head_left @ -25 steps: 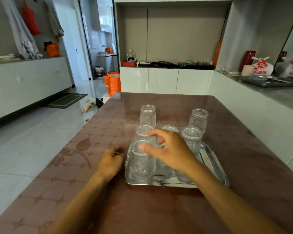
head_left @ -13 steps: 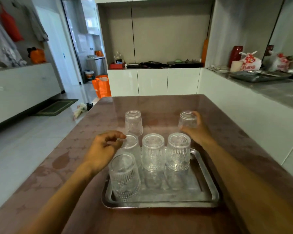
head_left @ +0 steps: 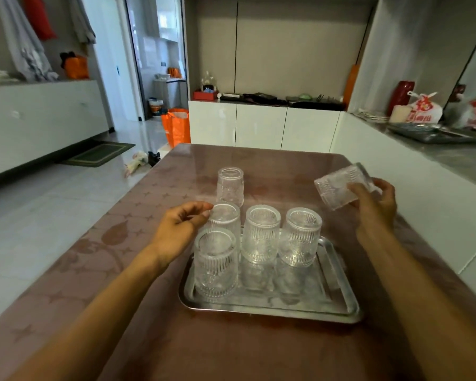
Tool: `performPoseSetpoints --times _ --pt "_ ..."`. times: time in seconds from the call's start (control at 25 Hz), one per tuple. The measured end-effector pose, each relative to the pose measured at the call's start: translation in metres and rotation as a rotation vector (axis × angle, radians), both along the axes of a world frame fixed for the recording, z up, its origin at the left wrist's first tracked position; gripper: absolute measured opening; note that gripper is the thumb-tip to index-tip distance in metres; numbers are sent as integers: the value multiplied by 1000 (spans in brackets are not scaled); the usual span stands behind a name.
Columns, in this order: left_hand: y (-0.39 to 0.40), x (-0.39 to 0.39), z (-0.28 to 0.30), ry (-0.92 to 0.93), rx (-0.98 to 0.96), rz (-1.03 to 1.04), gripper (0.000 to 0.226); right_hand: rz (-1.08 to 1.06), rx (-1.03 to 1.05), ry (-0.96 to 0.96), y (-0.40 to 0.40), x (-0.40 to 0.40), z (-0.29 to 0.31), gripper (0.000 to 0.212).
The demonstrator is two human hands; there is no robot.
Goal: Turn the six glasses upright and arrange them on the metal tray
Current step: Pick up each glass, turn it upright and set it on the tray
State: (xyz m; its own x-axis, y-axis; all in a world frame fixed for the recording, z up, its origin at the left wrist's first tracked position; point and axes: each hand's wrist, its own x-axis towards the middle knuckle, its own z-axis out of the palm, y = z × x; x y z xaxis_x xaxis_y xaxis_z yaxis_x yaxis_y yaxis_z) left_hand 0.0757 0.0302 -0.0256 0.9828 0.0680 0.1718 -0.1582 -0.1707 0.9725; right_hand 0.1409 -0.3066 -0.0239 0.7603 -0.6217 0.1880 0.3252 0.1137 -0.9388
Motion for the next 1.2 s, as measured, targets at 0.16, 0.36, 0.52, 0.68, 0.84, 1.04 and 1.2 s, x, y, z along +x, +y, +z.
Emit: performPoseSetpoints --times 0.16,0.36,0.52,0.68,0.84,1.04,1.2 --pt "0 -13 -10 -47 -76 6 20 128 -64 -167 17 -84 28 42" --pt "-3 -25 -22 -79 -100 -35 23 359 -258 -88 79 -134 -4 46" --pt "-6 -26 -23 -59 -71 -21 24 296 -681 5 118 -134 -28 52" --pt "-5 -24 -25 -65 -38 -35 25 213 -993 9 129 -134 -46 53" --pt "-4 -23 -25 -60 -44 -52 28 238 -1044 16 125 -137 -48 54" --pt "0 -19 -8 -102 -5 -63 15 242 -1017 -14 120 -136 -45 44" --pt "-4 48 30 -111 297 73 33 121 -1024 -202 118 -132 -40 38"
